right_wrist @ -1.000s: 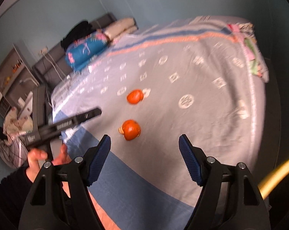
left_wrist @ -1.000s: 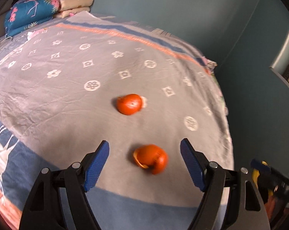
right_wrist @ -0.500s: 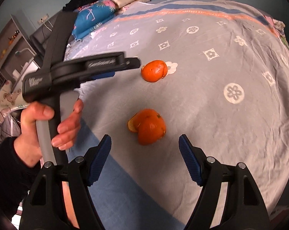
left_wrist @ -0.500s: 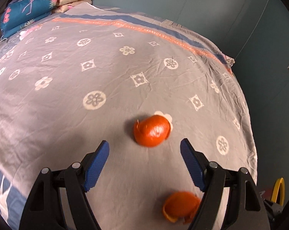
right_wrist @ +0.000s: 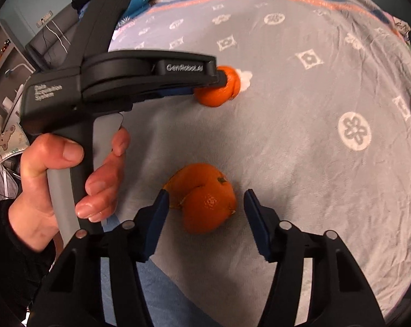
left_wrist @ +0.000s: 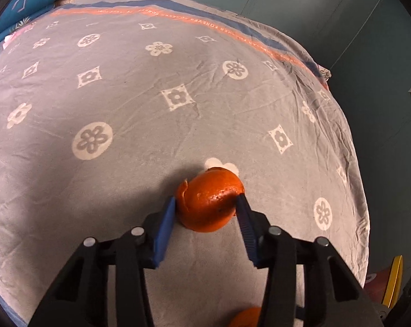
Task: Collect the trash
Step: 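Grasp an orange peel with the left tool while the right tool grasps another peel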
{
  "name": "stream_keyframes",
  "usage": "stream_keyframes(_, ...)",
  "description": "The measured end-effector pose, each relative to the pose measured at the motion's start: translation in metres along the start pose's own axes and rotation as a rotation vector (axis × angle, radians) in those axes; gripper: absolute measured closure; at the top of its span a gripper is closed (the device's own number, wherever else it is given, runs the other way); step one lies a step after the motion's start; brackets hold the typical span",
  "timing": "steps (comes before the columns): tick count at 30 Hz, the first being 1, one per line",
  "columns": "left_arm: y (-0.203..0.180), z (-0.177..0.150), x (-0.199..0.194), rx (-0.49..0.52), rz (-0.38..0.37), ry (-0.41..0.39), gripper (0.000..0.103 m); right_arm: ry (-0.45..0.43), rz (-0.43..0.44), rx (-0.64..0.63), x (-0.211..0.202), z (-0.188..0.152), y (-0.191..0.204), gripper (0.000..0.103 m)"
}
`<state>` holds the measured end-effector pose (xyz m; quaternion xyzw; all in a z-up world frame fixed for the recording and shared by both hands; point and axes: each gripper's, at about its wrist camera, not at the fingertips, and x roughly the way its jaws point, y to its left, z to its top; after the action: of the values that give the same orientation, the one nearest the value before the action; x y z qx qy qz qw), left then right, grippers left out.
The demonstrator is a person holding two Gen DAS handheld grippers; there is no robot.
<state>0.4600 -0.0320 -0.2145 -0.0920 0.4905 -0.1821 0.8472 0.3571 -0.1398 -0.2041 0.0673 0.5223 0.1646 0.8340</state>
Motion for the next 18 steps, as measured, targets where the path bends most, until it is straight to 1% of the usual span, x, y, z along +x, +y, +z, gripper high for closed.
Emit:
stream_keyframes(1, 0.002, 0.000, 0.000, -0.014, -0.010, -0.003, 0.063, 0.007, -0.001, -0.003, 0.002, 0.001, 0.001, 0.055)
stream_keyframes(3, 0.005, 0.000, -0.002, -0.038, -0.034, -0.007, 0.075, 0.010, -0.007, -0.009, 0.004, 0.002, 0.003, 0.057)
stream_keyframes(4, 0.006, 0.001, -0.003, -0.046, -0.046, -0.009, 0.075, 0.012, -0.008, -0.012, 0.004, 0.003, 0.004, 0.058)
stream_keyframes(8, 0.005, 0.000, -0.010, -0.045, -0.040, -0.022, 0.080, 0.021, -0.021, -0.028, 0.007, 0.003, 0.007, 0.063)
stream_keyframes(12, 0.006, 0.000, -0.016, -0.049, -0.025, -0.037, 0.082, 0.035, -0.022, 0.008, 0.008, 0.002, 0.003, 0.067)
stream_keyframes(18, 0.008, -0.005, -0.032, -0.056, -0.041, -0.057, 0.083, 0.039, -0.020, 0.029, -0.001, -0.002, -0.001, 0.071)
